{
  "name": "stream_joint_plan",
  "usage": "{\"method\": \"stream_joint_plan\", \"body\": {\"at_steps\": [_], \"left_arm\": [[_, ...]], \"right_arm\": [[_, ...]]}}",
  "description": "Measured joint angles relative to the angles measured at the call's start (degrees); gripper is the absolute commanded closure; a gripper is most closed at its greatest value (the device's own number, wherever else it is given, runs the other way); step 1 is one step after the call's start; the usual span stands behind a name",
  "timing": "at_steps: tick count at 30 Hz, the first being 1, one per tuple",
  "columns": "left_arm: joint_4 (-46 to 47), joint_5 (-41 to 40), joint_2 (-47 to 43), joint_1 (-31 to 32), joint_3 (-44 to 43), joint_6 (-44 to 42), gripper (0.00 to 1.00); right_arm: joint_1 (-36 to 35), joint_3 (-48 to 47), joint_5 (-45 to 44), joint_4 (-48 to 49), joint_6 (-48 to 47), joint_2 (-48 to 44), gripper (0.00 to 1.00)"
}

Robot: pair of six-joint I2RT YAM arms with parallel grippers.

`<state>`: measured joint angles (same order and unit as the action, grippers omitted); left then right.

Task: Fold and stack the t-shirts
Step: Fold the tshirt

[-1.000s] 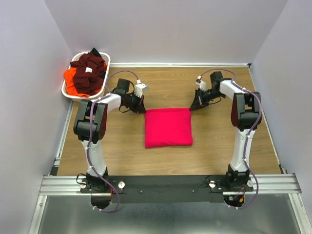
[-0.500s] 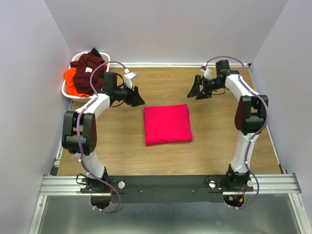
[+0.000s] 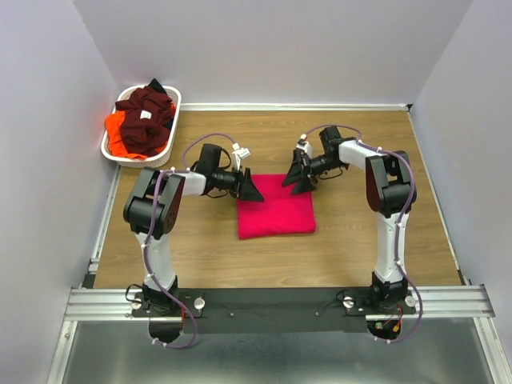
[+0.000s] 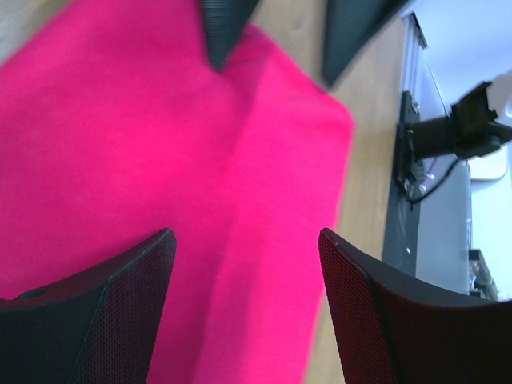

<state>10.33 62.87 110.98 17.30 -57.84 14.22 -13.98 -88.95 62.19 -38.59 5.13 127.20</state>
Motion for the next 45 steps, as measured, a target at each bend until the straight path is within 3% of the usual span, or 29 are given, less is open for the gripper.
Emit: {"method": "stream_joint_plan", "body": {"at_steps": [9, 10, 11, 14, 20, 23, 26, 31, 36, 40, 45], "left_arm": [[0.1, 1.9, 6.6, -4.7, -7.0, -0.7, 0.19], [-0.2, 1.8, 6.0, -5.1, -7.1, -1.1, 0.18], [-0.5, 1.8, 5.6, -5.3, -6.8, -1.3, 0.10], [-2.1, 2.1, 0.0, -5.8, -4.2, -1.1, 0.09], [0.7, 3.9, -11.4, 0.6, 2.2, 1.2, 0.08], [3.6, 4.2, -10.3, 4.7, 5.5, 3.5, 0.08], [5.0, 4.4, -5.5, 5.4, 7.0, 5.4, 0.08], [5.2, 7.2, 2.1, 2.1, 3.6, 5.7, 0.08], [-3.0, 6.0, 6.7, -2.1, -7.3, -1.5, 0.08], [-7.6, 5.5, 3.3, -3.3, -6.5, -4.5, 0.08], [-7.3, 6.2, -5.4, 1.5, -1.5, -3.4, 0.07]], "right_arm": [[6.9, -1.8, 1.3, -0.4, 0.0, 1.5, 0.00], [7.2, -2.0, 1.4, 0.0, 0.3, 1.4, 0.00], [7.4, -1.9, 1.4, -0.1, 0.6, 1.0, 0.00], [7.2, 0.5, 2.6, 0.9, 1.8, -2.4, 0.00], [0.0, 10.2, 5.7, 2.7, 3.9, -12.2, 0.00], [-4.3, 13.1, 6.3, 3.9, 4.0, -11.2, 0.00], [-4.2, 13.9, 6.3, 3.9, 3.7, -6.1, 0.00], [0.8, 9.4, 9.2, 2.4, 2.0, -1.0, 0.00], [4.8, -1.2, 7.0, -2.9, -0.6, 3.1, 0.00], [6.1, -2.8, 7.0, -5.7, -2.2, 1.8, 0.00], [4.1, 0.1, 9.1, -7.5, -2.1, -2.6, 0.00]]}}
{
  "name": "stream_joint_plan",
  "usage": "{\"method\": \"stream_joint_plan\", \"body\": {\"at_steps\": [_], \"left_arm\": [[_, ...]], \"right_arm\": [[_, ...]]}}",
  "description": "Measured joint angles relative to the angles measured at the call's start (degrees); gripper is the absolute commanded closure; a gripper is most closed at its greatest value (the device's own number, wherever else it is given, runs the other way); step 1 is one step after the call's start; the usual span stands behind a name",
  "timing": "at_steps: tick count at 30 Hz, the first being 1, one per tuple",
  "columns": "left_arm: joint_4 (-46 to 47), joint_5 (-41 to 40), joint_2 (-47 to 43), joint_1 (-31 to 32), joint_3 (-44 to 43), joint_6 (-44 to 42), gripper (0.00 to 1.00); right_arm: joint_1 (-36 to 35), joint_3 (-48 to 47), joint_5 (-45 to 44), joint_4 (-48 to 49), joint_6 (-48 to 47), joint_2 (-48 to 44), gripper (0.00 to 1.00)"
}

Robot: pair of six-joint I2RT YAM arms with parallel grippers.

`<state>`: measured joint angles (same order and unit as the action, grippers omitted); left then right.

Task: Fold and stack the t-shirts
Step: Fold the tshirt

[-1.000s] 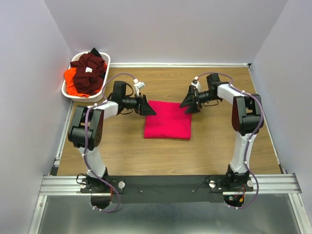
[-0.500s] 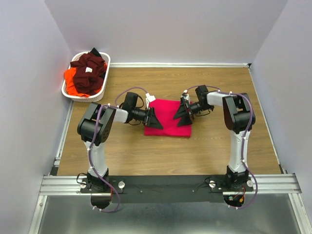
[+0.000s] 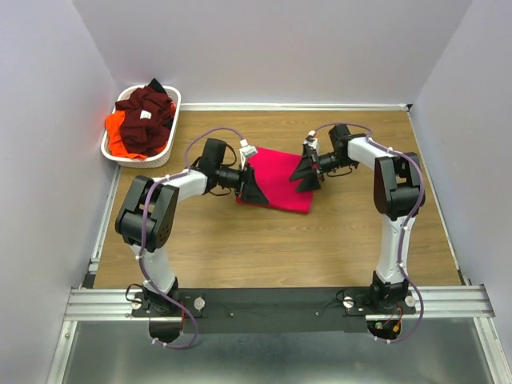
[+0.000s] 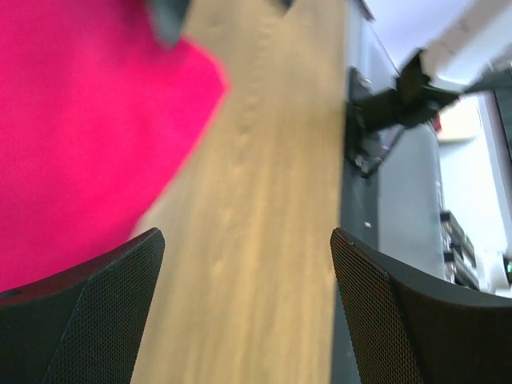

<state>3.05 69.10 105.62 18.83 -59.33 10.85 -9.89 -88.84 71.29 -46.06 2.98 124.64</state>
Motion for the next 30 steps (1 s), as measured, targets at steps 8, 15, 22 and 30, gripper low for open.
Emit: {"method": "stream_joint_plan", "body": {"at_steps": [8, 15, 22, 30], "left_arm": [[5.1, 1.2, 5.7, 2.1, 0.1, 4.0, 0.08], [8.1, 8.2, 13.1, -1.6, -0.2, 5.1, 0.08], [10.7, 12.0, 12.8, -5.6, 2.6, 4.5, 0.09], [7.5, 10.5, 8.4, -5.9, 7.3, 0.7, 0.18]], "right_arm": [[-8.4, 6.0, 1.8, -0.3, -0.2, 1.0, 0.00], [-4.3, 8.1, 8.3, -0.2, -4.9, 4.9, 0.00], [0.5, 9.4, 10.8, -2.8, -9.4, 5.0, 0.00], [1.2, -1.6, 1.2, -25.9, -30.6, 9.7, 0.02]]}}
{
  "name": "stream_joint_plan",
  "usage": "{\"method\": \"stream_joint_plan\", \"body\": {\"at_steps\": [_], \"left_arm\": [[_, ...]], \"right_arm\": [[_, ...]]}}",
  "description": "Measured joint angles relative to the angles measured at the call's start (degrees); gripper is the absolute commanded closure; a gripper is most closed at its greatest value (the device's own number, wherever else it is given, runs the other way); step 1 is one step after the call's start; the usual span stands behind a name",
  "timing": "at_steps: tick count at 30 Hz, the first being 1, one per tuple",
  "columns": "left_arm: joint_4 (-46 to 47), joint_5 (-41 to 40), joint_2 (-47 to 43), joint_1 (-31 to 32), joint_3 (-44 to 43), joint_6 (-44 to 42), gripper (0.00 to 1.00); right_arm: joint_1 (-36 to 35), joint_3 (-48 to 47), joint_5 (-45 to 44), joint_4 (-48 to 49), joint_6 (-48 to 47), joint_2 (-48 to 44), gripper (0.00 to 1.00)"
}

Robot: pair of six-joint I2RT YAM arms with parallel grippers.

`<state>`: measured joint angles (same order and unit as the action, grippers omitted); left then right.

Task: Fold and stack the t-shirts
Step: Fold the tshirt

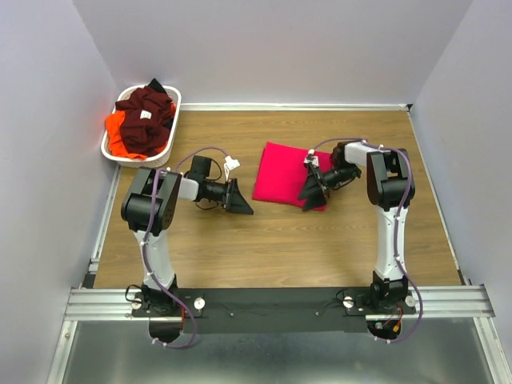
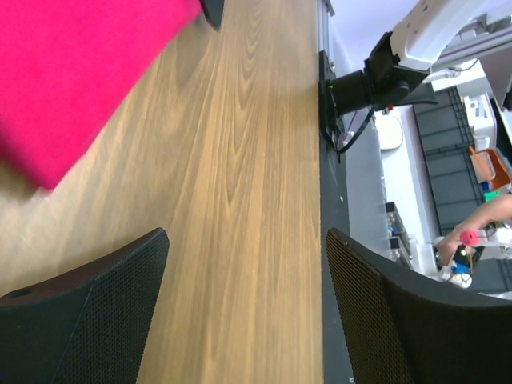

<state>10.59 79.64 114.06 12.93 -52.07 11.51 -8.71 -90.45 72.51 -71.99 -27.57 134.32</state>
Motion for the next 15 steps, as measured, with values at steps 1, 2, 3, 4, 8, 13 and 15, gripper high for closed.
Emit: {"method": "stream_joint_plan", "body": {"at_steps": [1, 2, 3, 4, 8, 13, 15], "left_arm": [[-1.9, -0.9, -0.8, 0.0, 0.0, -0.8, 0.19], [-3.6, -1.7, -1.7, 0.0, -0.3, -1.3, 0.20], [-4.9, -2.1, -2.4, 0.1, -1.1, -1.7, 0.22], [-6.3, -2.8, -3.0, 0.3, -2.6, -1.9, 0.24], [-8.2, -5.8, -3.5, 1.5, -16.6, -1.0, 0.30], [1.9, -8.9, 1.2, 4.9, -33.2, 8.9, 0.34], [8.3, -9.7, 4.3, 6.1, -36.2, 14.5, 0.36]], "right_arm": [[0.0, -0.9, -2.4, -1.1, -1.4, 0.0, 0.02], [0.0, -2.4, -5.5, -2.4, -2.6, 0.0, 0.02], [0.0, -3.3, -7.2, -2.9, -3.2, -0.1, 0.02], [0.1, -4.5, -8.9, -3.4, -3.8, -0.2, 0.02], [1.0, -10.9, -11.3, -4.6, -4.1, -1.0, 0.05], [4.5, -19.9, -7.3, -3.9, -0.2, -1.1, 0.13], [6.3, -22.2, -5.5, -2.0, 2.8, -0.4, 0.17]]}}
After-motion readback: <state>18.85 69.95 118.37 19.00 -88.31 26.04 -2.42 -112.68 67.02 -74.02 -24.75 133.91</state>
